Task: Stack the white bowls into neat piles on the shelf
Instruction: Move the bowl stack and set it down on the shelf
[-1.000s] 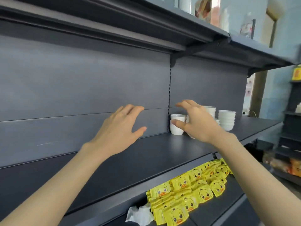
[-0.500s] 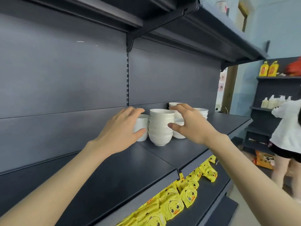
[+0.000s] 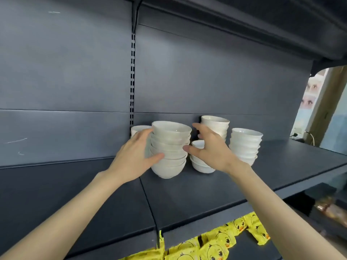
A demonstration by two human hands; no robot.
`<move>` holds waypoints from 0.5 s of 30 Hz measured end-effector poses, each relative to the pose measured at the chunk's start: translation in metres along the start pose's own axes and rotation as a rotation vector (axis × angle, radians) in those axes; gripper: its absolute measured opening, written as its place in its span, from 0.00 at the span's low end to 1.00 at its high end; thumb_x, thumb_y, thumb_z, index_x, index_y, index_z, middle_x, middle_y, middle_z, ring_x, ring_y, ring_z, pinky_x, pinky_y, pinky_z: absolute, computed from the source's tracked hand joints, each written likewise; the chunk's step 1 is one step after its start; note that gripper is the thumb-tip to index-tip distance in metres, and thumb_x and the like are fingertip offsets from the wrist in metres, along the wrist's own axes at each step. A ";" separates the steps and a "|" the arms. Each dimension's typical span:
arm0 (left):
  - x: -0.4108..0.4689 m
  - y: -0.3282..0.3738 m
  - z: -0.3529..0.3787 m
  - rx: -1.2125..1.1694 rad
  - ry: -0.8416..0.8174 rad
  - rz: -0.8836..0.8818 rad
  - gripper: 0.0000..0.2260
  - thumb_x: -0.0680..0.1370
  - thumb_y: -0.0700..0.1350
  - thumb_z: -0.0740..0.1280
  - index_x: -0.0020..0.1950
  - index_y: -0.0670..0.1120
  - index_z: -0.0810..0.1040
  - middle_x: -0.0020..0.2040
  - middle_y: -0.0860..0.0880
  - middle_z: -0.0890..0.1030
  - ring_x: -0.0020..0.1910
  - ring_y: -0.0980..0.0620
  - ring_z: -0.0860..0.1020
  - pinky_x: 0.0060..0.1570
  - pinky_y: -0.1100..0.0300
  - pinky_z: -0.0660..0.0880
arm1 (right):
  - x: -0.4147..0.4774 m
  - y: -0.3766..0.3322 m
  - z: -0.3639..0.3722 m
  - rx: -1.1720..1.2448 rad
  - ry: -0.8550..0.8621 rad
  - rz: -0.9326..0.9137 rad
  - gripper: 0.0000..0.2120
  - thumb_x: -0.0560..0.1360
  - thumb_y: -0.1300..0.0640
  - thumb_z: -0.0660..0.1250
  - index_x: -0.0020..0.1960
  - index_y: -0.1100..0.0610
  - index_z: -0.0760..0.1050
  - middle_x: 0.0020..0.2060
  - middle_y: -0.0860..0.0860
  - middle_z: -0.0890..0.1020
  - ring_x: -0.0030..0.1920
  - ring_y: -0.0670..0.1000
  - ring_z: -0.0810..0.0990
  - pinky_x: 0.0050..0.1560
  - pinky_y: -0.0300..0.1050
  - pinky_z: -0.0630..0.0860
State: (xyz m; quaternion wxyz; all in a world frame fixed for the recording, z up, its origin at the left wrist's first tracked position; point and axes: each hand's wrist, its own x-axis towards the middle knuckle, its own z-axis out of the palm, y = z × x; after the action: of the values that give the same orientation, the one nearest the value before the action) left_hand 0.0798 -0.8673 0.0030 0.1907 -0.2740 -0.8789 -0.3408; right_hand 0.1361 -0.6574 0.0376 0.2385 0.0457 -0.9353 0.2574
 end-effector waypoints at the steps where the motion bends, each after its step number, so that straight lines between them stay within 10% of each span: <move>1: 0.003 0.003 0.009 -0.027 0.007 -0.043 0.33 0.72 0.58 0.70 0.72 0.55 0.60 0.69 0.53 0.68 0.66 0.50 0.70 0.62 0.50 0.70 | 0.007 0.010 0.001 0.054 -0.019 -0.007 0.34 0.74 0.50 0.71 0.74 0.54 0.58 0.67 0.51 0.70 0.65 0.51 0.71 0.54 0.33 0.64; 5: 0.009 0.007 0.034 -0.148 0.028 -0.167 0.37 0.70 0.55 0.73 0.73 0.51 0.59 0.63 0.57 0.65 0.62 0.58 0.66 0.60 0.59 0.66 | 0.032 0.040 0.014 0.243 -0.100 -0.008 0.44 0.70 0.46 0.74 0.77 0.52 0.52 0.72 0.49 0.65 0.70 0.51 0.67 0.67 0.50 0.68; 15: 0.034 0.007 0.071 -0.516 0.172 -0.256 0.20 0.72 0.46 0.73 0.51 0.63 0.66 0.54 0.66 0.71 0.47 0.83 0.69 0.42 0.79 0.71 | 0.082 0.075 0.035 0.584 -0.274 0.011 0.53 0.59 0.37 0.76 0.76 0.49 0.54 0.67 0.46 0.72 0.66 0.48 0.71 0.67 0.49 0.70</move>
State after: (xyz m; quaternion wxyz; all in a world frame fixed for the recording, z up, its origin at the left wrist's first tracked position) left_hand 0.0471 -0.8013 -0.0253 0.1439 -0.1707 -0.7712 -0.5962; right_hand 0.0337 -0.6069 0.0150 0.0857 0.1414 -0.8456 0.5076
